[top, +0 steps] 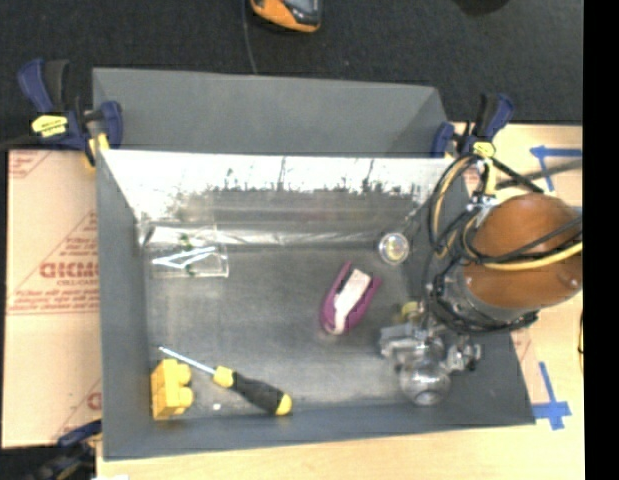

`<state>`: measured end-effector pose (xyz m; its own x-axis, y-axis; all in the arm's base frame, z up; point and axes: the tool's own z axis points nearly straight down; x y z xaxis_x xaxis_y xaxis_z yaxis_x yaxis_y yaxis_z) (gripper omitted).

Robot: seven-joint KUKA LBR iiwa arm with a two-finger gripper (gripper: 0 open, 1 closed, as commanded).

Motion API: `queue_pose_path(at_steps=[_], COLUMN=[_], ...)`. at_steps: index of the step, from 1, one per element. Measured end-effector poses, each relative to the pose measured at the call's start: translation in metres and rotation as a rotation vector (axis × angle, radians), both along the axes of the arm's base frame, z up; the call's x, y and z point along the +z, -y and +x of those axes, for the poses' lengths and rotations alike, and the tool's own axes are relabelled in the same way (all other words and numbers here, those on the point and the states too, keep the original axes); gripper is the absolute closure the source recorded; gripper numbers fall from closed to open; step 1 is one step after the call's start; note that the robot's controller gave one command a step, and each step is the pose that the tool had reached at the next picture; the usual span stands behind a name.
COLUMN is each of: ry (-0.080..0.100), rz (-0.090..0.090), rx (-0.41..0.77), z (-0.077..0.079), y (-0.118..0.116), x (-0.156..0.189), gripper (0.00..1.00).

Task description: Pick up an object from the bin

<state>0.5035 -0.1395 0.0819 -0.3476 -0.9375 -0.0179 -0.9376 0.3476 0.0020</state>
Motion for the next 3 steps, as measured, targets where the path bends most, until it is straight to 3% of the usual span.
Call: queue_pose_path(at_steps=[1,3], ry=[0.008,0.009], rz=[0.013,0.011], rx=[0.148,0.145], z=[0.0083,0.0080], y=[-0.0076,-0.0062], x=[-0.0098,-0.0040], gripper=[1.00,1.00])
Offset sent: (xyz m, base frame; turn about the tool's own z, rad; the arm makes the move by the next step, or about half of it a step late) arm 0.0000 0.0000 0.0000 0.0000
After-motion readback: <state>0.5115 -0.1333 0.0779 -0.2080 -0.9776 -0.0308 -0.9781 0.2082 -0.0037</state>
